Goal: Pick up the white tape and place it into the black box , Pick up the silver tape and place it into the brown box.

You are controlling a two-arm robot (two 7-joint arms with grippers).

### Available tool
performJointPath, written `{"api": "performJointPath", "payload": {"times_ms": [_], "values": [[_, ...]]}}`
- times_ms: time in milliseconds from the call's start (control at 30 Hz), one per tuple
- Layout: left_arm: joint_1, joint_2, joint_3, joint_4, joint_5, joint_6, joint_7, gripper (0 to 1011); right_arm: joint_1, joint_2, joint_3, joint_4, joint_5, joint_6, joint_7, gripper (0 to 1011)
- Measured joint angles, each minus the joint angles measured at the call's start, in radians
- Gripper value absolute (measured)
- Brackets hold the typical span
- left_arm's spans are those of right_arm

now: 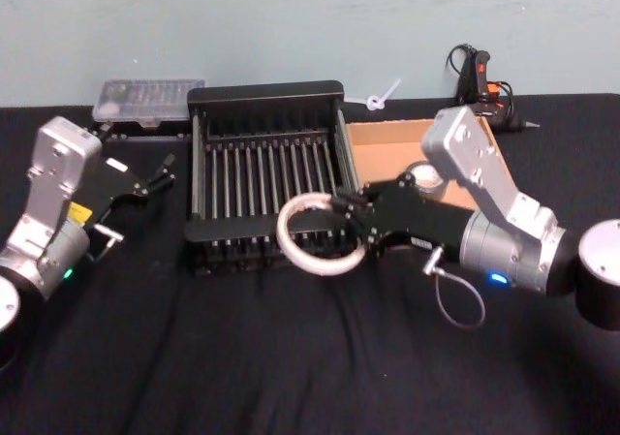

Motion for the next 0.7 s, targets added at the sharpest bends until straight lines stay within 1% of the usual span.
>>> {"api": "performJointPath", "payload": {"times_ms": [67, 167, 200, 367, 467, 700], "values": [[0.000, 0.000, 0.000, 0.000, 0.000, 0.000, 0.000, 1001, 0.009, -0.006, 0.003, 0.009, 0.000, -0.002, -0.005, 71], [0.000, 0.000, 0.000, 0.000, 0.000, 0.000, 0.000, 1001, 0.035, -0.026, 0.009, 0.035, -0.002, -0.007, -0.019, 72], [0.000, 0.000, 0.000, 0.000, 0.000, 0.000, 0.000, 1001, 0.035, -0.026, 0.009, 0.035, -0.002, -0.007, -0.019, 72], [0.000, 0.000, 0.000, 0.000, 0.000, 0.000, 0.000, 1001, 0.083, -0.066, 0.018, 0.088, -0.010, -0.016, -0.042, 72], [0.000, 0.000, 0.000, 0.000, 0.000, 0.000, 0.000, 1001, 0.100, -0.082, 0.020, 0.111, -0.015, -0.021, -0.052, 72], [0.000, 0.000, 0.000, 0.000, 0.000, 0.000, 0.000, 1001, 0.147, -0.133, 0.024, 0.187, -0.037, -0.024, -0.086, 72]]}}
